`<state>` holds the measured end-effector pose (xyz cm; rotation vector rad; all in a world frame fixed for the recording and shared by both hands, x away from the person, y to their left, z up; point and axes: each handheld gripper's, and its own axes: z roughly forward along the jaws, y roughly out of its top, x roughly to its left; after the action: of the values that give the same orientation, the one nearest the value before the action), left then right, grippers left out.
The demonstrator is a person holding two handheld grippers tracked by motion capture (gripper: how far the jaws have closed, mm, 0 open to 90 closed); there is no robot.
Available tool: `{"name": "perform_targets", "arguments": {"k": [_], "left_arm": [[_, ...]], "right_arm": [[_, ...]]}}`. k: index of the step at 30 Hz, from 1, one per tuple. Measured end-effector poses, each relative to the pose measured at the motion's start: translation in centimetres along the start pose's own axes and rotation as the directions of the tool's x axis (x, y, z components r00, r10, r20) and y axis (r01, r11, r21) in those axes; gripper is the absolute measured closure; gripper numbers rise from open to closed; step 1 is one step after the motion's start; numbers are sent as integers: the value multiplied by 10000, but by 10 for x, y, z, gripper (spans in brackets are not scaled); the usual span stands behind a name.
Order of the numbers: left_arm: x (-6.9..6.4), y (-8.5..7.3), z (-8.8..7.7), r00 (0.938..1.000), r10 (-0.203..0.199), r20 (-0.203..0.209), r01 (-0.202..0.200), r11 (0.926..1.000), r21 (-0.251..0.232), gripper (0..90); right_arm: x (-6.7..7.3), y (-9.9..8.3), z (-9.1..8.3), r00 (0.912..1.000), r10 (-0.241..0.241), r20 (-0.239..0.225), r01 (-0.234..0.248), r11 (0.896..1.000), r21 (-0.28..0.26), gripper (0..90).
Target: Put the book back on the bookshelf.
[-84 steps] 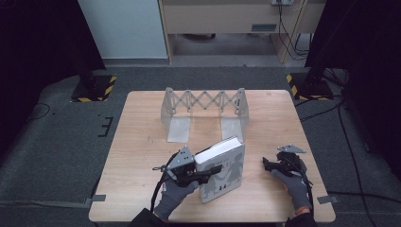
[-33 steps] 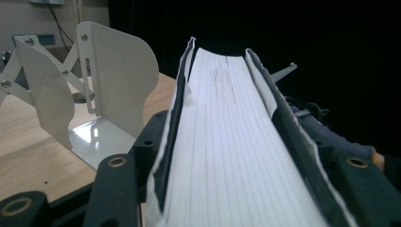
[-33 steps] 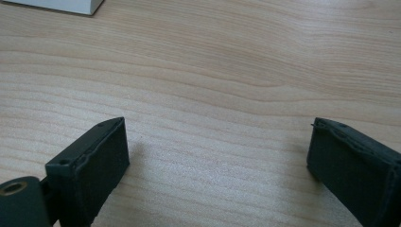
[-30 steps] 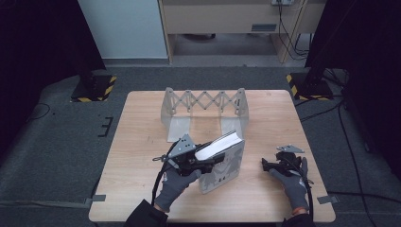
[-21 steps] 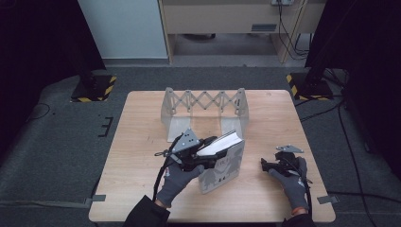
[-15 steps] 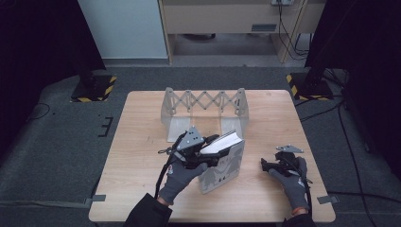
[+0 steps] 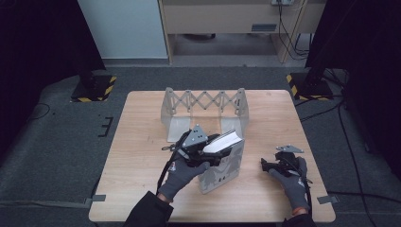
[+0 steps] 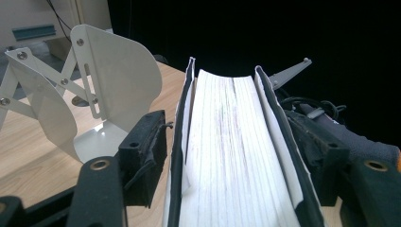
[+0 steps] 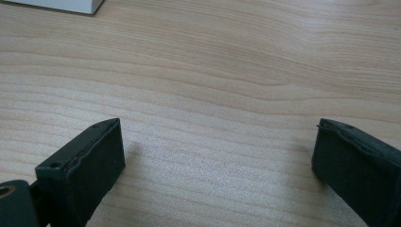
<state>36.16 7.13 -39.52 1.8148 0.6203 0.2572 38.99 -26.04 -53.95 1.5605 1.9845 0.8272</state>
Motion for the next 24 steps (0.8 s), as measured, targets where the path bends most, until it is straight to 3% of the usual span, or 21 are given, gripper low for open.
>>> {"name": "perform_targets", "arguments": {"k": [7, 9, 13, 19, 24], "left_arm": [[1, -1, 0, 9997, -119, 194, 122, 9998, -181, 255], [-1, -1, 0, 9999, -11, 158, 13, 9998, -174, 211], [-3, 0, 0, 9997, 249, -2, -249, 9997, 78, 214], [-6, 1, 0, 9994, 354, 27, -355, 9988, 327, 313], [-8, 1, 0, 9998, 60, 202, -69, 9991, 418, 438]], "right_arm": [[0, 0, 0, 10000, -1, -2, 1, 10000, -2, 36], [0, 0, 0, 10000, -5, -3, 5, 10000, -2, 36], [0, 0, 0, 10000, 0, -2, 0, 10000, -1, 36], [0, 0, 0, 10000, 0, -3, 0, 10000, -2, 36], [0, 0, 0, 10000, -2, -1, 2, 10000, -2, 36]]}}
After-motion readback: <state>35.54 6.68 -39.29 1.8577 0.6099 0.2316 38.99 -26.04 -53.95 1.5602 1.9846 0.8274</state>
